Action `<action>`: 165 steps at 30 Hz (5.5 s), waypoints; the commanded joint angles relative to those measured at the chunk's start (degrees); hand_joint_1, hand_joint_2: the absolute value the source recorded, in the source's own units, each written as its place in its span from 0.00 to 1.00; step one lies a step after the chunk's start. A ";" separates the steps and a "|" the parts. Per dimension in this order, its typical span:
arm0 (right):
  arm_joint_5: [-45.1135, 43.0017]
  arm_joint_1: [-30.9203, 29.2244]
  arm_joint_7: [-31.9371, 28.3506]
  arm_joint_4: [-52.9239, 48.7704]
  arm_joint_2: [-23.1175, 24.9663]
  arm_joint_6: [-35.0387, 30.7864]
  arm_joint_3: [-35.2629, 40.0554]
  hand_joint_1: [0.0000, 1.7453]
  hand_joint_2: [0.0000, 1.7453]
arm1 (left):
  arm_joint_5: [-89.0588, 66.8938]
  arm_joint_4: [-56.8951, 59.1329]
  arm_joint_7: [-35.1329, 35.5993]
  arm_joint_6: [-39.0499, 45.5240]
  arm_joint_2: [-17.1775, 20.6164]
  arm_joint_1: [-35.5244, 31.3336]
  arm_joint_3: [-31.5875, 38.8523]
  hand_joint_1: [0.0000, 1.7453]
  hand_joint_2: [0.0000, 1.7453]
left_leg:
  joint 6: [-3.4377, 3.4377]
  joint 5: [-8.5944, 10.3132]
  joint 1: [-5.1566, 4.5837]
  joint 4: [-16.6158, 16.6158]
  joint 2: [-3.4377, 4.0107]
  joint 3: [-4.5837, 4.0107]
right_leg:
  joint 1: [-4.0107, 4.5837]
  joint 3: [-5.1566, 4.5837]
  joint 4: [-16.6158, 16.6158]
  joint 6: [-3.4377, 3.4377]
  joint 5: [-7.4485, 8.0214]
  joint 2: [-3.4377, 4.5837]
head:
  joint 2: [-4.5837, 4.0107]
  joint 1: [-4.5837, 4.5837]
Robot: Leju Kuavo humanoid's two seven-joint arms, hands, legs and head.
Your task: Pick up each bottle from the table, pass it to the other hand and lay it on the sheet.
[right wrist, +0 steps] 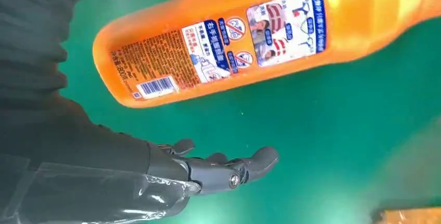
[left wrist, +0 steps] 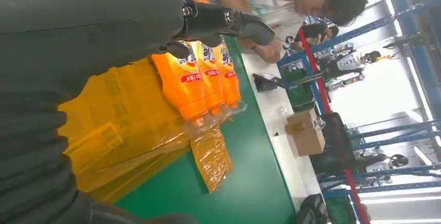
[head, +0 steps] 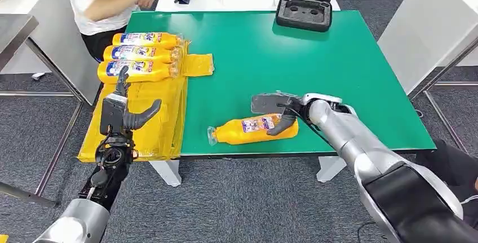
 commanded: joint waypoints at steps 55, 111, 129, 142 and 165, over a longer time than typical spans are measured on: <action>6.47 -0.17 6.55 8.87 1.80 -6.85 10.49 0.00 1.00 | 4.48 8.96 -2.07 0.03 -0.37 -0.33 -2.54 0.00 1.00 | -0.07 -0.06 0.01 -0.02 0.13 0.12 | 0.01 0.09 -0.01 -0.06 -0.02 0.12 | 0.00 0.00; 3.27 14.16 -0.67 -11.07 2.40 -33.18 -6.44 1.00 1.00 | 7.38 -0.28 -1.57 -4.01 0.80 4.84 -0.67 0.00 1.00 | -0.12 -0.13 0.11 0.00 0.10 0.18 | 0.12 0.19 -0.03 -0.11 -0.08 0.08 | 0.00 0.00; 2.06 17.91 -5.68 -19.93 4.49 -36.25 -17.29 1.00 1.00 | 21.60 -8.59 -1.14 -15.00 2.08 9.14 3.84 0.00 1.00 | -0.09 -0.11 0.07 -0.02 0.07 0.10 | 0.07 0.12 -0.03 -0.09 -0.06 0.06 | 0.00 0.00; -0.95 25.38 -17.00 -20.45 10.20 -33.26 -16.71 1.00 1.00 | 29.73 -6.58 2.62 -32.20 -0.54 9.52 -5.47 0.00 1.00 | -0.11 -0.15 0.11 -0.07 0.00 0.26 | 0.10 0.29 -0.09 -0.13 -0.12 -0.02 | 0.00 0.00; -6.40 23.56 -21.62 -14.66 13.50 -31.68 -18.35 1.00 1.00 | 28.33 -11.90 1.29 -29.84 -1.52 13.82 -8.79 0.00 1.00 | -0.06 -0.08 0.05 -0.05 -0.01 0.04 | 0.04 0.05 -0.05 -0.09 -0.08 -0.03 | 0.00 0.00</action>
